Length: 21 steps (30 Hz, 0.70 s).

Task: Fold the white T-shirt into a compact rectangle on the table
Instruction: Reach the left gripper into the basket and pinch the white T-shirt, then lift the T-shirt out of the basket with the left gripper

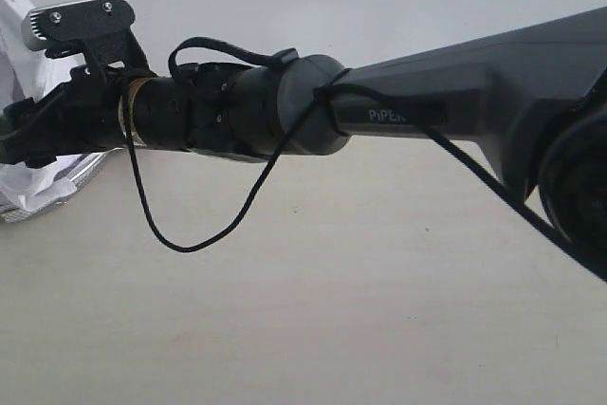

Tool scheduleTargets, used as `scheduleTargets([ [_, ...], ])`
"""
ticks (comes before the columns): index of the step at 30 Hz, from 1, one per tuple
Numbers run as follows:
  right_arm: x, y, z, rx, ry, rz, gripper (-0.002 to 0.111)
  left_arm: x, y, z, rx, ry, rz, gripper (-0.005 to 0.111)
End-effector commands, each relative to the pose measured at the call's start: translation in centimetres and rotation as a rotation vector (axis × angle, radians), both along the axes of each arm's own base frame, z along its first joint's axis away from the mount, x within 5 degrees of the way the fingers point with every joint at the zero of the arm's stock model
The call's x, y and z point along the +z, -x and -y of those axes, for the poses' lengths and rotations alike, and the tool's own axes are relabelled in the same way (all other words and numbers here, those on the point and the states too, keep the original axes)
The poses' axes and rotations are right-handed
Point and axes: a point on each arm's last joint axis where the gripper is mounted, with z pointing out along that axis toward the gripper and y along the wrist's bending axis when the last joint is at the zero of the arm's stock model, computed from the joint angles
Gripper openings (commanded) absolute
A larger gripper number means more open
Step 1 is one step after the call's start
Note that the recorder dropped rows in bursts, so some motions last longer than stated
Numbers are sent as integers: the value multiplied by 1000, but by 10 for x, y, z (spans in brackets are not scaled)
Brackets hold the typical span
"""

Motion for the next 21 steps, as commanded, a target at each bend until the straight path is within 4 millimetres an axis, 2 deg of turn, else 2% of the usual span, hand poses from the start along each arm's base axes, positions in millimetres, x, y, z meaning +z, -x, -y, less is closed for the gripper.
scheduleTargets([
  [1, 10, -5, 0, -41, -63, 50, 71, 15, 6, 7, -12, 26, 48, 4],
  [3, 8, -10, -4, -52, -76, 47, 66, 20, 9, 9, -12, 23, 61, 4],
  [6, 2, -21, -11, -73, -81, 33, 39, 26, 13, 11, -12, 16, 76, 4],
  [9, 2, -26, -18, -76, -109, 30, 7, 28, 15, 12, -13, 13, 82, 4],
  [10, 1, -27, -19, -74, -111, 31, 0, 28, 15, 12, -13, 13, 82, 4],
  [15, 9, -27, -17, -61, -78, 79, 0, 28, 15, 12, -13, 13, 82, 4],
  [21, 43, -22, -6, -82, 71, 196, 0, 27, 15, 12, -21, -5, 91, 4],
])
